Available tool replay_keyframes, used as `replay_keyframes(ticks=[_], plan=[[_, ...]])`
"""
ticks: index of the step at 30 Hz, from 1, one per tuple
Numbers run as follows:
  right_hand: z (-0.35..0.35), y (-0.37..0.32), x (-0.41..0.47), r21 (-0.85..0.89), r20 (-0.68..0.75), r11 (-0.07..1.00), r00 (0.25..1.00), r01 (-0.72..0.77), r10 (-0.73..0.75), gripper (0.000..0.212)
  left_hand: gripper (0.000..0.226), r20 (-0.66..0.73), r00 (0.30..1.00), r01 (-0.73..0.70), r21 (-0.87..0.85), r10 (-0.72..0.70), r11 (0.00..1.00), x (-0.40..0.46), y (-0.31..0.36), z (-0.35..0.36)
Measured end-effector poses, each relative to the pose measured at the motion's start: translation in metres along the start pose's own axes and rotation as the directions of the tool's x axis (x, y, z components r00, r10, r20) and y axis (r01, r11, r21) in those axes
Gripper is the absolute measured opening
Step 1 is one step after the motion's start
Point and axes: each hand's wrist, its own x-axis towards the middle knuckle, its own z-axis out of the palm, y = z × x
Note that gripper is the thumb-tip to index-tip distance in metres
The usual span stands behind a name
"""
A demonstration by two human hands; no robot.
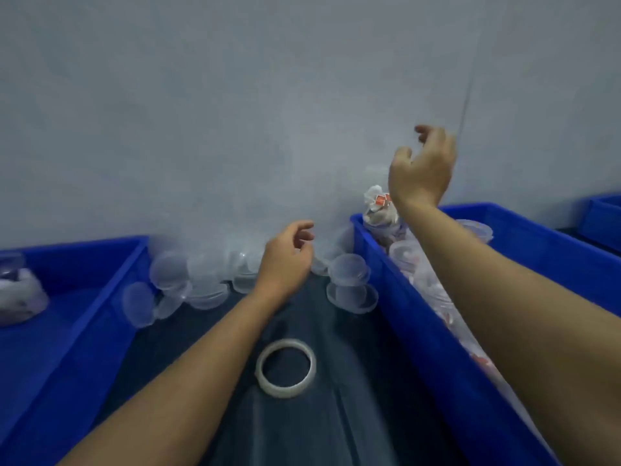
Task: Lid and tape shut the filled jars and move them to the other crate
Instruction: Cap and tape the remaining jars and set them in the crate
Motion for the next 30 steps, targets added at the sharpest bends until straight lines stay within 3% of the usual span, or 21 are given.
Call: replay_keyframes(ticks=[2,4,6,9,11,14,17,21,25,30], plan=[[0.01,-0.033,-0.042,0.05,0.107,0.989,0.984,0.138,-0.143,0.033,0.033,-0.101,0.989,0.107,-0.054,-0.112,0.993,-0.018,-0.013,-0.032],[0.019,-0.057,-0.093,0.136,0.335,0.969,0.911,0.206,-0.241,0.027,0.028,-0.197,0.948,0.226,-0.139,-0.251,0.964,-0.044,-0.026,-0.061],[0.025,-0.072,-0.15,0.197,0.616,0.953,0.728,0.23,-0.303,0.022,0.026,-0.257,0.892,0.322,-0.217,-0.372,0.921,-0.076,-0.04,-0.086],[0.028,-0.079,-0.234,0.2,0.818,0.89,0.43,0.409,-0.382,0.018,0.021,-0.345,0.817,0.377,-0.286,-0.461,0.881,-0.128,-0.057,-0.119],[0.026,-0.078,-0.279,0.201,0.883,0.889,0.318,0.41,-0.347,0.016,0.02,-0.373,0.765,0.386,-0.386,-0.525,0.838,-0.157,-0.067,-0.136],[0.026,-0.07,-0.323,0.203,0.932,0.914,0.218,0.351,-0.29,0.008,0.017,-0.35,0.714,0.375,-0.539,-0.606,0.754,-0.186,-0.08,-0.154],[0.028,-0.06,-0.339,0.237,0.923,0.913,0.215,0.331,-0.318,0.007,0.017,-0.333,0.698,0.298,-0.67,-0.634,0.68,-0.193,-0.084,-0.162],[0.033,-0.063,-0.336,0.274,0.9,0.925,0.268,0.264,-0.343,0.009,0.022,-0.336,0.715,0.273,-0.673,-0.613,0.687,-0.189,-0.078,-0.165],[0.047,-0.089,-0.325,0.274,0.838,0.917,0.397,0.288,-0.375,0.012,0.027,-0.396,0.759,0.237,-0.571,-0.517,0.786,-0.187,-0.076,-0.169],[0.092,-0.173,-0.3,0.402,0.686,0.881,0.555,0.249,-0.47,0.014,0.047,-0.432,0.783,0.208,-0.496,-0.448,0.843,-0.185,-0.081,-0.168]])
